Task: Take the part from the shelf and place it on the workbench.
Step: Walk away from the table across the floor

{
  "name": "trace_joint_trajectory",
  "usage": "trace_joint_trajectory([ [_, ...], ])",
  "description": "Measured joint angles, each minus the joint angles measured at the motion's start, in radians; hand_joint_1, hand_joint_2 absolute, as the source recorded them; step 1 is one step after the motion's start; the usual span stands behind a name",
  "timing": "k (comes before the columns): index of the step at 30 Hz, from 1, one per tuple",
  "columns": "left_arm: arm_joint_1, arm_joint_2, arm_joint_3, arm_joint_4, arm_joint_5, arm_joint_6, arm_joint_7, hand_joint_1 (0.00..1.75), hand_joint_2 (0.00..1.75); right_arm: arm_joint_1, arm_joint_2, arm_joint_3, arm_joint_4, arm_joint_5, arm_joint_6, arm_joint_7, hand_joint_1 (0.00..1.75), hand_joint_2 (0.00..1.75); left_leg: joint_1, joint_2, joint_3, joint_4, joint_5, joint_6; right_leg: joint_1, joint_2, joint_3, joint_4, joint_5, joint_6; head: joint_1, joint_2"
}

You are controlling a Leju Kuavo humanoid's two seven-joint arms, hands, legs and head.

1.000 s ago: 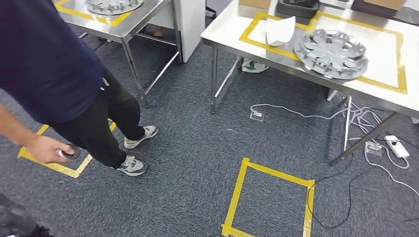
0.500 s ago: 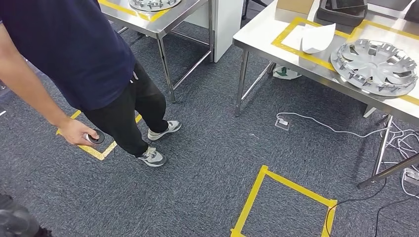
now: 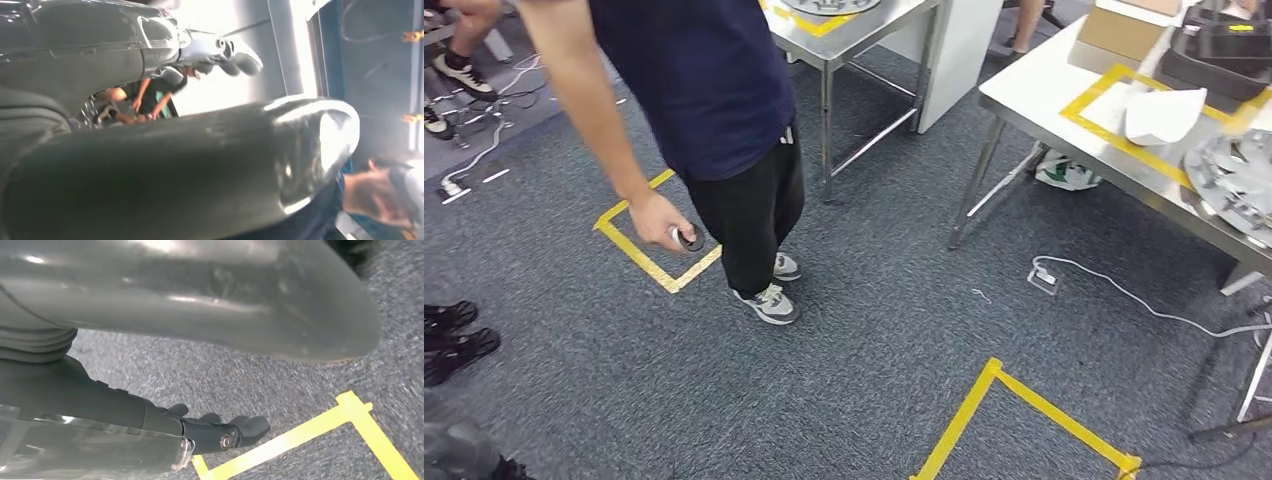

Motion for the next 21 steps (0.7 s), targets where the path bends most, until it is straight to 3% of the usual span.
trace_joint_trajectory([
  [1, 0.000, 0.000, 0.000, 0.001, 0.001, 0.000, 0.000, 0.00, 0.00, 0.002, 0.000, 0.000, 0.000, 0.000, -0.001, 0.001, 0.00, 0.00, -0.001, -0.014, 0.000, 0.000, 0.001, 0.001, 0.000, 0.002, -0.022, 0.041, -0.006, -0.001, 0.006, 0.000],
  [2, 0.000, 0.000, 0.000, 0.002, 0.001, 0.000, 0.000, 0.00, 0.00, 0.004, -0.001, 0.002, 0.000, 0.000, -0.001, 0.001, 0.00, 0.00, -0.002, -0.030, 0.001, 0.001, 0.001, 0.001, 0.000, 0.005, -0.025, 0.042, 0.010, -0.003, 0.011, 0.000],
  [4, 0.000, 0.000, 0.000, 0.005, 0.002, 0.000, 0.001, 0.00, 0.00, 0.005, -0.003, 0.004, 0.000, 0.000, -0.002, 0.002, 0.00, 0.00, -0.001, -0.061, 0.004, 0.001, 0.002, -0.003, -0.002, 0.022, 0.021, -0.070, 0.088, -0.007, 0.021, 0.000],
  [6, -0.001, 0.000, 0.000, 0.007, 0.002, 0.000, 0.001, 0.00, 0.00, 0.004, -0.005, 0.006, 0.000, 0.000, -0.002, 0.002, 0.00, 0.00, -0.004, -0.090, 0.004, 0.005, 0.002, -0.012, -0.006, 0.063, 0.079, -0.207, 0.144, -0.011, 0.029, 0.000],
  [8, -0.002, -0.001, 0.000, 0.007, 0.002, 0.000, 0.000, 0.00, 0.00, 0.002, -0.006, 0.006, 0.000, 0.000, -0.003, 0.002, 0.00, 0.00, -0.004, -0.117, -0.003, 0.007, 0.004, -0.024, -0.006, 0.077, 0.099, -0.257, 0.151, -0.019, 0.028, 0.000],
  [9, -0.001, -0.001, 0.000, 0.006, 0.002, 0.000, 0.000, 0.00, 0.00, 0.000, -0.005, 0.006, 0.000, 0.000, -0.003, 0.002, 0.00, 0.00, -0.002, -0.129, -0.007, 0.007, 0.006, -0.030, -0.006, 0.065, 0.099, -0.257, 0.151, -0.025, 0.025, 0.000],
  [10, 0.000, -0.001, 0.000, 0.006, 0.002, 0.000, 0.000, 0.00, 0.00, -0.002, -0.005, 0.006, 0.000, 0.000, -0.003, 0.001, 0.00, 0.00, -0.002, -0.116, -0.011, 0.012, 0.004, -0.035, -0.005, 0.051, 0.100, -0.258, 0.153, -0.032, 0.022, 0.000],
  [11, 0.001, -0.001, 0.000, 0.006, 0.002, 0.000, 0.000, 0.00, 0.00, -0.004, -0.005, 0.007, 0.000, 0.000, -0.002, 0.001, 0.00, 0.00, -0.002, -0.085, -0.021, 0.032, -0.011, -0.039, -0.004, 0.038, 0.100, -0.259, 0.156, -0.039, 0.016, 0.000],
  [13, -0.001, -0.001, 0.000, 0.007, 0.002, 0.000, 0.000, 0.00, 0.00, -0.006, -0.006, 0.007, 0.000, 0.000, -0.002, 0.001, 0.00, 0.00, -0.002, -0.010, -0.065, 0.126, -0.071, -0.047, -0.002, 0.014, 0.099, -0.261, 0.160, -0.050, 0.002, 0.000],
  [14, -0.002, -0.001, 0.000, 0.007, 0.002, 0.000, 0.000, 0.00, 0.00, -0.004, -0.007, 0.007, 0.001, 0.000, -0.002, 0.001, 0.00, 0.00, 0.000, 0.007, -0.098, 0.197, -0.109, -0.050, 0.000, 0.003, 0.097, -0.261, 0.161, -0.052, -0.005, 0.000],
  [16, -0.001, -0.002, 0.000, 0.008, 0.002, 0.000, 0.000, 0.00, 0.00, 0.000, -0.009, 0.007, 0.001, 0.000, -0.003, 0.001, 0.00, 0.00, 0.004, 0.010, -0.148, 0.305, -0.149, -0.054, 0.003, -0.021, 0.095, -0.260, 0.160, -0.053, -0.015, 0.000],
  [17, -0.001, -0.002, 0.000, 0.008, 0.002, 0.000, 0.000, 0.00, 0.00, 0.000, -0.010, 0.007, 0.001, 0.000, -0.003, 0.001, 0.00, 0.00, 0.004, 0.010, -0.148, 0.311, -0.143, -0.054, 0.004, -0.033, 0.095, -0.260, 0.160, -0.053, -0.021, 0.000],
  [19, -0.002, -0.002, -0.001, 0.008, 0.002, 0.000, 0.002, 0.00, 0.00, -0.002, -0.010, 0.007, 0.001, -0.002, -0.005, 0.000, 0.00, 0.00, 0.002, 0.031, -0.086, 0.205, -0.085, -0.045, 0.008, -0.054, 0.098, -0.261, 0.158, -0.052, -0.031, 0.000],
  [21, -0.008, -0.002, -0.001, 0.007, 0.000, 0.000, 0.006, 0.00, 0.00, -0.005, -0.010, 0.007, 0.001, -0.007, -0.005, -0.001, 0.00, 0.00, -0.010, 0.089, -0.007, 0.063, -0.040, -0.030, 0.012, -0.071, 0.103, -0.260, 0.154, -0.047, -0.038, 0.000],
])
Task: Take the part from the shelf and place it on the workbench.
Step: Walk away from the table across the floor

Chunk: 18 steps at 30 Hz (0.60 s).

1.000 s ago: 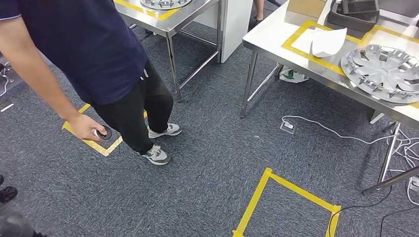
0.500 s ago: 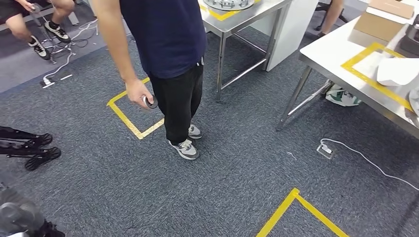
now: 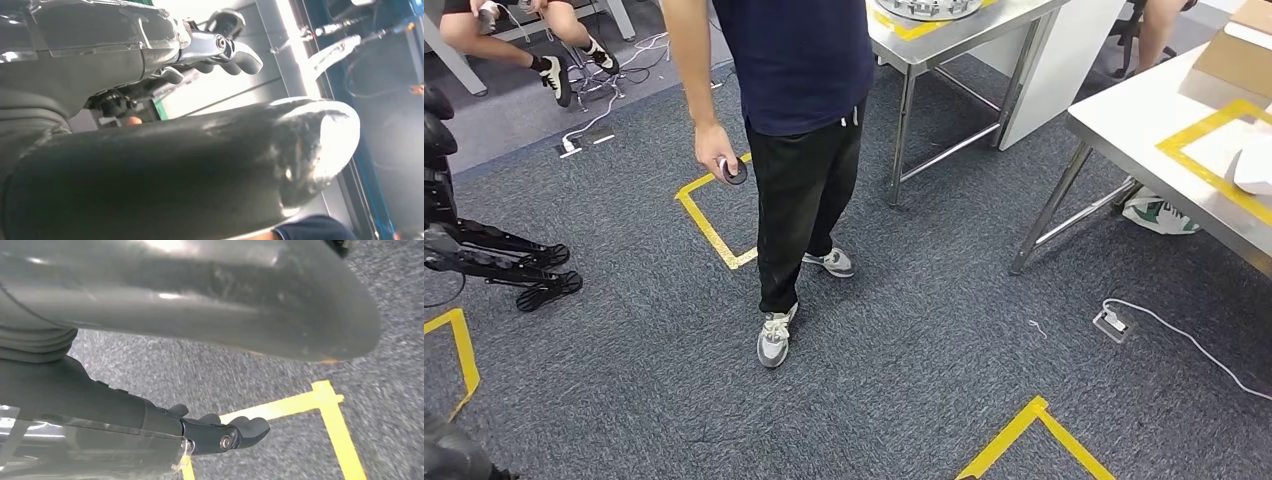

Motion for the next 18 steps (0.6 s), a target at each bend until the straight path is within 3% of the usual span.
trace_joint_trajectory([
  [1, -0.004, 0.000, 0.000, 0.000, -0.004, 0.000, 0.002, 0.00, 0.00, -0.001, 0.000, 0.000, 0.000, -0.002, 0.001, 0.000, 0.00, 0.00, -0.006, 0.020, 0.020, -0.039, 0.007, 0.007, 0.002, -0.009, 0.002, 0.001, -0.002, 0.004, -0.002, 0.000],
  [2, -0.008, 0.000, 0.000, -0.001, -0.009, 0.000, 0.002, 0.00, 0.00, 0.000, 0.000, 0.000, 0.000, -0.003, 0.002, 0.000, 0.00, 0.00, -0.010, 0.022, 0.024, -0.053, 0.007, 0.011, 0.003, -0.021, 0.004, 0.000, -0.004, 0.008, -0.003, 0.000],
  [4, -0.010, -0.002, 0.000, -0.001, -0.021, 0.000, -0.002, 0.00, 0.00, 0.000, 0.000, 0.000, 0.000, -0.003, 0.006, -0.002, 0.00, 0.00, -0.009, -0.010, 0.021, -0.058, 0.014, 0.019, 0.003, -0.040, 0.008, -0.001, -0.009, 0.018, -0.004, 0.000],
  [6, -0.013, -0.007, 0.000, -0.002, -0.033, 0.000, -0.007, 0.00, 0.00, 0.000, 0.000, 0.000, 0.000, -0.001, 0.009, -0.009, 0.00, 0.00, -0.003, -0.041, 0.021, -0.064, 0.024, 0.029, 0.000, -0.006, -0.001, 0.033, -0.038, 0.030, 0.000, 0.000],
  [8, -0.016, -0.014, 0.001, -0.002, -0.046, 0.000, -0.008, 0.00, 0.00, 0.003, 0.000, 0.000, 0.000, 0.000, 0.011, -0.010, 0.00, 0.00, 0.001, -0.072, 0.019, -0.067, 0.030, 0.036, -0.003, 0.053, -0.053, 0.155, -0.108, 0.036, 0.012, 0.000],
  [10, -0.014, -0.019, 0.002, -0.002, -0.049, 0.000, -0.009, 0.00, 0.00, 0.007, 0.000, 0.000, -0.001, -0.002, 0.013, 0.013, 0.00, 0.00, 0.000, -0.106, 0.018, -0.066, 0.032, 0.039, -0.004, 0.073, -0.117, 0.290, -0.160, 0.037, 0.026, 0.000],
  [11, -0.011, -0.021, 0.004, -0.001, -0.046, 0.000, -0.012, 0.00, 0.00, 0.008, -0.001, 0.000, 0.000, -0.004, 0.015, 0.031, 0.00, 0.00, 0.000, -0.124, 0.019, -0.066, 0.033, 0.039, -0.004, 0.076, -0.130, 0.313, -0.157, 0.036, 0.032, 0.000],
  [12, -0.009, -0.022, 0.006, -0.001, -0.042, 0.000, -0.015, 0.00, 0.00, 0.009, -0.003, 0.000, 0.000, -0.006, 0.016, 0.046, 0.00, 0.00, -0.001, -0.140, 0.021, -0.066, 0.033, 0.039, -0.004, 0.078, -0.124, 0.292, -0.132, 0.034, 0.038, 0.000],
  [13, -0.007, -0.023, 0.008, -0.001, -0.039, 0.000, -0.020, 0.00, 0.00, 0.009, -0.006, 0.000, 0.000, -0.009, 0.017, 0.055, 0.00, 0.00, 0.000, -0.155, 0.023, -0.066, 0.033, 0.038, -0.004, 0.085, -0.099, 0.232, -0.093, 0.032, 0.044, 0.000],
  [15, -0.006, -0.027, 0.013, -0.001, -0.032, 0.000, -0.028, 0.00, 0.00, 0.007, -0.012, 0.000, 0.000, -0.014, 0.016, 0.056, 0.00, 0.00, -0.002, -0.181, 0.026, -0.063, 0.032, 0.033, -0.006, 0.123, -0.038, 0.080, -0.021, 0.027, 0.056, 0.000],
  [17, -0.008, -0.031, 0.017, -0.001, -0.013, 0.000, -0.037, 0.00, 0.00, 0.003, -0.017, 0.000, 0.000, -0.017, 0.010, 0.038, 0.00, 0.00, -0.003, -0.202, 0.022, -0.061, 0.031, 0.023, -0.007, 0.150, -0.008, 0.003, 0.003, 0.021, 0.058, 0.000],
  [18, -0.008, -0.032, 0.018, 0.000, -0.004, 0.000, -0.041, 0.00, 0.00, 0.000, -0.018, 0.000, 0.000, -0.018, 0.005, 0.021, 0.00, 0.00, -0.003, -0.212, 0.019, -0.060, 0.031, 0.017, -0.007, 0.144, -0.005, -0.004, 0.002, 0.016, 0.055, 0.000],
])
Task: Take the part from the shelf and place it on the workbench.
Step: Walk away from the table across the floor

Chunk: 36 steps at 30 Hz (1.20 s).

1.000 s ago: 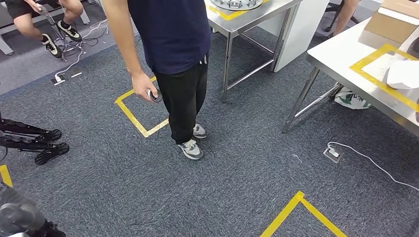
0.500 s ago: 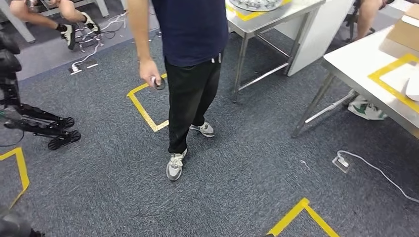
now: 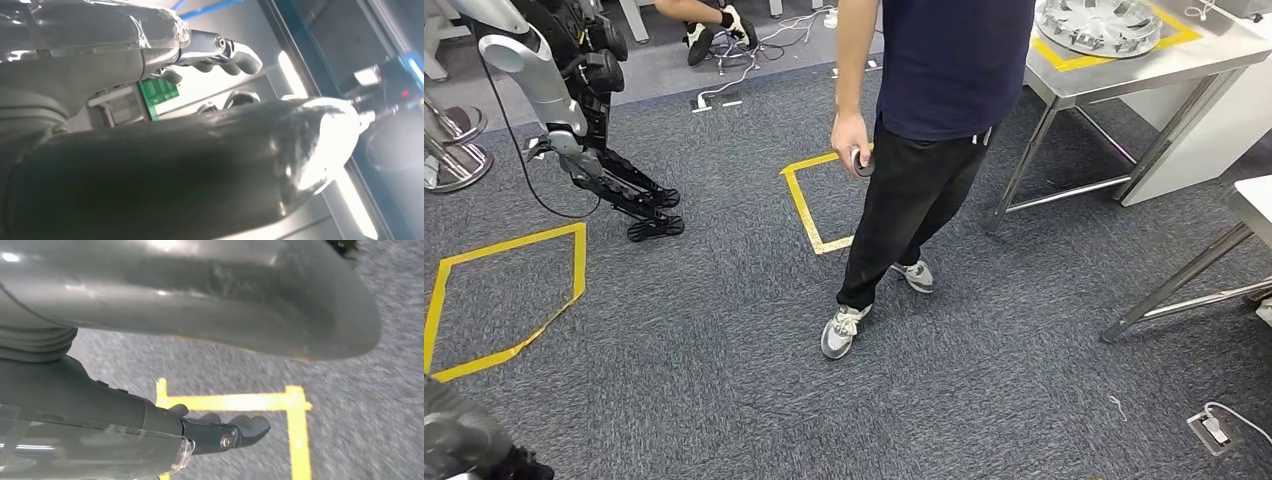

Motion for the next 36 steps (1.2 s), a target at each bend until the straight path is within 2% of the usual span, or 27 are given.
trace_joint_trajectory([
  [1, -0.001, -0.001, 0.000, 0.000, 0.005, 0.000, -0.003, 0.00, 0.00, -0.003, -0.001, 0.000, 0.000, 0.000, -0.005, -0.019, 0.00, 0.00, 0.002, -0.002, -0.003, 0.000, 0.000, -0.005, 0.001, -0.011, 0.001, -0.001, 0.002, -0.006, -0.003, 0.000],
  [2, -0.002, -0.002, 0.000, 0.001, 0.005, 0.000, -0.005, 0.00, 0.00, -0.006, -0.002, 0.000, 0.000, 0.000, -0.009, -0.037, 0.00, 0.00, 0.002, 0.022, -0.008, 0.010, -0.007, -0.009, 0.001, -0.021, 0.002, -0.003, 0.005, -0.013, -0.005, 0.000],
  [3, -0.006, -0.002, 0.000, 0.001, 0.001, 0.000, -0.004, 0.00, 0.00, -0.008, -0.003, 0.000, -0.001, 0.002, -0.011, -0.049, 0.00, 0.00, 0.002, 0.057, -0.021, 0.036, -0.025, -0.013, 0.001, -0.033, 0.003, -0.006, 0.009, -0.019, -0.010, 0.000],
  [5, -0.015, -0.003, -0.001, 0.002, -0.006, 0.000, 0.001, 0.00, 0.00, -0.010, -0.005, 0.000, -0.001, 0.006, -0.010, -0.059, 0.00, 0.00, 0.006, 0.128, -0.075, 0.147, -0.090, -0.023, 0.002, -0.054, 0.002, -0.009, 0.013, -0.026, -0.022, 0.000],
  [6, -0.018, -0.004, -0.001, 0.003, -0.007, 0.000, 0.003, 0.00, 0.00, -0.009, -0.007, 0.000, -0.001, 0.008, -0.009, -0.055, 0.00, 0.00, 0.011, 0.136, -0.111, 0.220, -0.125, -0.029, 0.002, -0.066, 0.001, -0.009, 0.012, -0.027, -0.029, 0.000],
  [7, -0.020, -0.005, -0.001, 0.004, -0.008, 0.000, 0.003, 0.00, 0.00, -0.007, -0.008, 0.000, 0.000, 0.011, -0.006, -0.049, 0.00, 0.00, 0.015, 0.135, -0.141, 0.279, -0.145, -0.034, 0.002, -0.078, 0.000, -0.009, 0.012, -0.026, -0.033, 0.000],
  [8, -0.019, -0.006, -0.001, 0.005, -0.008, 0.000, 0.002, 0.00, 0.00, -0.005, -0.009, 0.000, 0.000, 0.013, -0.003, -0.041, 0.00, 0.00, 0.019, 0.133, -0.155, 0.307, -0.148, -0.037, 0.002, -0.090, 0.000, -0.008, 0.011, -0.025, -0.038, 0.000],
  [9, -0.020, -0.007, -0.001, 0.007, -0.008, 0.000, 0.001, 0.00, 0.00, -0.003, -0.010, 0.000, 0.000, 0.015, 0.000, -0.032, 0.00, 0.00, 0.021, 0.134, -0.148, 0.294, -0.130, -0.039, 0.002, -0.102, 0.001, -0.008, 0.009, -0.024, -0.043, 0.000],
  [10, -0.020, -0.007, -0.001, 0.008, -0.008, 0.000, 0.000, 0.00, 0.00, -0.003, -0.010, 0.000, -0.001, 0.016, 0.003, -0.024, 0.00, 0.00, 0.022, 0.141, -0.120, 0.240, -0.098, -0.040, 0.002, -0.112, 0.002, -0.008, 0.008, -0.022, -0.047, 0.000],
  [12, -0.023, -0.009, 0.000, 0.008, -0.008, 0.000, -0.001, 0.00, 0.00, -0.003, -0.010, 0.000, -0.001, 0.015, 0.005, -0.012, 0.00, 0.00, 0.019, 0.198, -0.037, 0.089, -0.040, -0.035, 0.004, -0.129, 0.010, -0.008, 0.002, -0.013, -0.056, 0.000],
  [13, -0.025, -0.009, 0.000, 0.008, -0.007, 0.000, 0.000, 0.00, 0.00, -0.003, -0.010, 0.000, -0.001, 0.015, 0.006, -0.008, 0.00, 0.00, 0.016, 0.222, -0.009, 0.038, -0.027, -0.030, 0.006, -0.136, 0.015, -0.007, -0.002, -0.008, -0.058, 0.000],
  [14, -0.026, -0.010, 0.000, 0.008, -0.005, 0.000, 0.000, 0.00, 0.00, -0.003, -0.010, 0.000, -0.001, 0.015, 0.007, -0.007, 0.00, 0.00, 0.013, 0.238, 0.005, 0.011, -0.023, -0.024, 0.007, -0.144, 0.020, -0.008, -0.004, -0.002, -0.058, 0.000],
  [16, -0.028, -0.011, 0.000, 0.008, -0.002, 0.000, 0.002, 0.00, 0.00, -0.003, -0.011, 0.000, -0.001, 0.014, 0.007, -0.008, 0.00, 0.00, 0.008, 0.214, 0.003, 0.005, -0.022, -0.010, 0.004, -0.164, 0.027, -0.011, -0.007, 0.010, -0.055, 0.000],
  [17, -0.028, -0.011, 0.001, 0.008, -0.003, 0.000, 0.004, 0.00, 0.00, -0.003, -0.012, 0.000, -0.001, 0.014, 0.007, -0.010, 0.00, 0.00, 0.008, 0.199, 0.003, 0.003, -0.018, -0.003, 0.002, -0.165, 0.029, -0.010, -0.012, 0.017, -0.055, 0.000],
  [18, -0.030, -0.011, 0.001, 0.008, -0.006, 0.000, 0.007, 0.00, 0.00, -0.003, -0.012, 0.000, -0.001, 0.015, 0.007, -0.014, 0.00, 0.00, 0.008, 0.183, 0.003, 0.000, -0.013, 0.003, 0.000, -0.154, 0.025, 0.005, -0.026, 0.022, -0.053, 0.000],
  [19, -0.032, -0.011, 0.001, 0.008, -0.011, 0.000, 0.010, 0.00, 0.00, -0.002, -0.013, 0.000, -0.001, 0.015, 0.007, -0.018, 0.00, 0.00, 0.010, 0.168, 0.003, -0.003, -0.008, 0.009, -0.001, -0.134, 0.009, 0.045, -0.054, 0.026, -0.048, 0.000],
  [20, -0.035, -0.011, 0.001, 0.008, -0.017, 0.000, 0.012, 0.00, 0.00, -0.001, -0.013, 0.000, -0.001, 0.016, 0.007, -0.021, 0.00, 0.00, 0.011, 0.153, 0.001, -0.004, -0.004, 0.013, -0.002, -0.108, -0.019, 0.109, -0.090, 0.029, -0.041, 0.000],
  [22, -0.040, -0.012, 0.001, 0.010, -0.027, 0.000, 0.018, 0.00, 0.00, 0.003, -0.014, 0.000, -0.001, 0.016, 0.008, -0.023, 0.00, 0.00, 0.008, 0.121, -0.003, -0.004, 0.000, 0.020, -0.001, -0.078, -0.092, 0.260, -0.157, 0.029, -0.026, 0.000],
  [23, -0.041, -0.012, 0.001, 0.010, -0.030, 0.000, 0.020, 0.00, 0.00, 0.005, -0.014, 0.000, -0.001, 0.016, 0.008, -0.023, 0.00, 0.00, 0.006, 0.109, -0.005, -0.004, 0.001, 0.021, 0.000, -0.073, -0.116, 0.309, -0.172, 0.028, -0.022, 0.000],
  [24, -0.041, -0.012, 0.001, 0.011, -0.032, 0.000, 0.021, 0.00, 0.00, 0.006, -0.014, 0.000, -0.001, 0.016, 0.008, -0.023, 0.00, 0.00, 0.005, 0.101, -0.005, -0.004, 0.001, 0.022, 0.000, -0.072, -0.129, 0.334, -0.178, 0.027, -0.020, 0.000],
  [29, -0.041, -0.012, 0.001, 0.011, -0.032, 0.000, 0.022, 0.00, 0.00, 0.006, -0.014, 0.000, -0.001, 0.016, 0.008, -0.023, 0.00, 0.00, 0.004, 0.097, -0.005, -0.004, 0.002, 0.022, 0.001, -0.071, -0.134, 0.340, -0.176, 0.026, -0.018, 0.000],
  [32, -0.041, -0.012, 0.001, 0.012, -0.033, 0.000, 0.024, 0.00, 0.00, 0.007, -0.015, 0.000, -0.001, 0.016, 0.008, -0.023, 0.00, 0.00, 0.002, 0.083, -0.005, -0.004, 0.002, 0.023, 0.002, -0.069, -0.131, 0.327, -0.157, 0.021, -0.013, 0.000],
  [34, -0.041, -0.012, 0.001, 0.012, -0.033, 0.000, 0.025, 0.00, 0.00, 0.006, -0.016, 0.000, -0.001, 0.015, 0.008, -0.023, 0.00, 0.00, 0.001, 0.066, -0.003, -0.004, 0.004, 0.024, 0.004, -0.064, -0.108, 0.267, -0.114, 0.014, -0.007, 0.000],
  [35, -0.041, -0.013, 0.001, 0.012, -0.033, 0.000, 0.025, 0.00, 0.00, 0.006, -0.017, 0.000, -0.001, 0.015, 0.008, -0.023, 0.00, 0.00, 0.000, 0.056, -0.002, -0.004, 0.005, 0.023, 0.006, -0.060, -0.088, 0.220, -0.086, 0.009, -0.004, 0.000],
  [36, -0.041, -0.013, 0.001, 0.012, -0.032, 0.000, 0.025, 0.00, 0.00, 0.003, -0.019, 0.000, -0.001, 0.015, 0.010, -0.022, 0.00, 0.00, -0.001, 0.039, -0.002, -0.003, 0.006, 0.020, 0.009, -0.044, -0.055, 0.142, -0.053, 0.002, -0.001, 0.000],
])
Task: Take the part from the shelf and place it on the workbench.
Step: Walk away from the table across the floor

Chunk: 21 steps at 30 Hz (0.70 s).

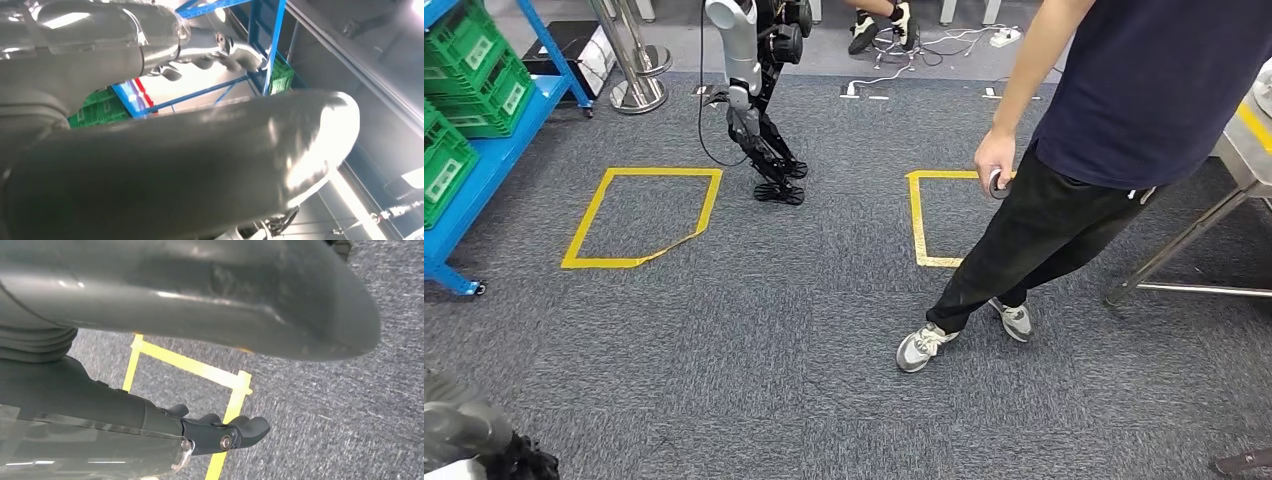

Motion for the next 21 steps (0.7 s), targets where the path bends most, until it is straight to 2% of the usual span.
trace_joint_trajectory([
  [1, 0.001, 0.000, 0.000, 0.000, 0.002, 0.000, 0.000, 0.00, 0.00, -0.004, -0.001, 0.000, 0.000, 0.000, 0.001, 0.002, 0.00, 0.00, 0.000, -0.004, -0.003, 0.004, -0.001, -0.006, 0.002, 0.005, 0.032, -0.073, 0.031, -0.010, 0.002, 0.000],
  [3, -0.002, 0.000, -0.001, -0.001, 0.004, 0.000, 0.001, 0.00, 0.00, -0.009, -0.002, 0.000, -0.001, -0.001, 0.004, 0.005, 0.00, 0.00, 0.004, 0.041, -0.048, 0.091, -0.059, -0.028, 0.004, 0.000, 0.069, -0.167, 0.066, -0.029, -0.006, 0.000],
  [4, -0.003, 0.001, -0.001, -0.001, 0.004, 0.000, 0.002, 0.00, 0.00, -0.008, -0.001, 0.000, -0.001, -0.001, 0.004, 0.005, 0.00, 0.00, 0.009, 0.073, -0.085, 0.166, -0.101, -0.039, 0.003, -0.020, 0.070, -0.172, 0.071, -0.035, -0.012, 0.000],
  [5, -0.004, 0.001, -0.001, -0.001, 0.004, 0.000, 0.002, 0.00, 0.00, -0.004, -0.002, 0.000, 0.000, -0.001, 0.004, 0.005, 0.00, 0.00, 0.015, 0.093, -0.123, 0.245, -0.143, -0.048, 0.002, -0.032, 0.069, -0.173, 0.072, -0.036, -0.020, 0.000],
  [6, -0.004, 0.001, -0.001, -0.001, 0.004, 0.000, 0.004, 0.00, 0.00, -0.002, -0.002, 0.000, 0.000, -0.001, 0.004, 0.005, 0.00, 0.00, 0.021, 0.092, -0.145, 0.293, -0.158, -0.055, 0.001, -0.042, 0.067, -0.173, 0.071, -0.035, -0.025, 0.000],
  [7, -0.004, 0.001, -0.001, -0.001, 0.003, 0.000, 0.005, 0.00, 0.00, -0.001, -0.001, 0.000, 0.000, -0.001, 0.004, 0.005, 0.00, 0.00, 0.026, 0.092, -0.149, 0.303, -0.153, -0.061, 0.000, -0.053, 0.067, -0.173, 0.070, -0.032, -0.029, 0.000],
  [8, -0.004, 0.001, -0.001, -0.001, 0.002, 0.000, 0.007, 0.00, 0.00, -0.001, 0.000, 0.000, 0.000, -0.001, 0.004, 0.005, 0.00, 0.00, 0.029, 0.097, -0.131, 0.270, -0.129, -0.065, -0.002, -0.062, 0.067, -0.172, 0.068, -0.029, -0.034, 0.000],
  [9, -0.004, 0.001, -0.001, -0.001, 0.000, 0.000, 0.008, 0.00, 0.00, -0.002, 0.001, 0.000, 0.000, -0.001, 0.004, 0.005, 0.00, 0.00, 0.032, 0.112, -0.094, 0.204, -0.095, -0.069, -0.004, -0.070, 0.070, -0.171, 0.065, -0.024, -0.038, 0.000],
  [10, -0.005, 0.001, -0.001, -0.001, -0.001, 0.000, 0.009, 0.00, 0.00, -0.002, 0.002, 0.000, 0.000, -0.001, 0.004, 0.005, 0.00, 0.00, 0.032, 0.143, -0.052, 0.126, -0.066, -0.072, -0.004, -0.077, 0.074, -0.169, 0.061, -0.018, -0.042, 0.000],
  [11, -0.006, 0.001, -0.001, -0.001, -0.001, 0.000, 0.010, 0.00, 0.00, -0.003, 0.002, 0.000, 0.000, -0.001, 0.004, 0.005, 0.00, 0.00, 0.032, 0.169, -0.017, 0.063, -0.045, -0.069, -0.003, -0.083, 0.078, -0.166, 0.056, -0.011, -0.047, 0.000],
  [12, -0.006, 0.001, -0.001, -0.001, -0.001, 0.000, 0.010, 0.00, 0.00, -0.003, 0.002, 0.000, 0.000, -0.001, 0.004, 0.005, 0.00, 0.00, 0.030, 0.190, 0.005, 0.024, -0.036, -0.063, -0.003, -0.090, 0.082, -0.163, 0.052, -0.004, -0.048, 0.000],
  [13, -0.006, 0.001, -0.001, -0.001, -0.002, 0.000, 0.010, 0.00, 0.00, -0.004, 0.001, 0.000, 0.000, -0.001, 0.004, 0.005, 0.00, 0.00, 0.028, 0.197, 0.012, 0.009, -0.036, -0.054, -0.003, -0.097, 0.086, -0.162, 0.048, 0.003, -0.047, 0.000],
  [15, -0.007, 0.001, -0.001, -0.001, -0.002, 0.000, 0.011, 0.00, 0.00, -0.005, 0.001, 0.000, -0.001, -0.001, 0.004, 0.004, 0.00, 0.00, 0.023, 0.171, 0.010, 0.009, -0.034, -0.036, -0.009, -0.112, 0.092, -0.163, 0.044, 0.016, -0.042, 0.000],
  [17, -0.008, 0.001, -0.001, -0.002, -0.002, 0.000, 0.010, 0.00, 0.00, -0.004, 0.003, 0.000, -0.001, 0.000, 0.004, 0.003, 0.00, 0.00, 0.022, 0.142, 0.008, 0.006, -0.026, -0.022, -0.014, -0.088, 0.080, -0.131, 0.014, 0.027, -0.037, 0.000],
  [19, -0.011, 0.001, -0.001, -0.003, -0.002, 0.000, 0.010, 0.00, 0.00, -0.001, 0.003, 0.000, -0.001, 0.000, 0.004, 0.003, 0.00, 0.00, 0.020, 0.112, 0.005, 0.005, -0.020, -0.013, -0.016, -0.044, 0.024, -0.005, -0.057, 0.031, -0.025, 0.000],
  [20, -0.012, 0.001, -0.001, -0.003, -0.002, 0.000, 0.010, 0.00, 0.00, 0.001, 0.004, 0.000, -0.001, 0.000, 0.004, 0.003, 0.00, 0.00, 0.018, 0.097, 0.003, 0.005, -0.019, -0.010, -0.015, -0.034, -0.014, 0.074, -0.090, 0.030, -0.018, 0.000],
  [21, -0.012, 0.002, -0.001, -0.002, -0.002, 0.000, 0.010, 0.00, 0.00, 0.003, 0.004, 0.000, -0.001, 0.000, 0.004, 0.003, 0.00, 0.00, 0.015, 0.080, 0.003, 0.005, -0.017, -0.008, -0.013, -0.030, -0.047, 0.138, -0.110, 0.026, -0.011, 0.000],
])
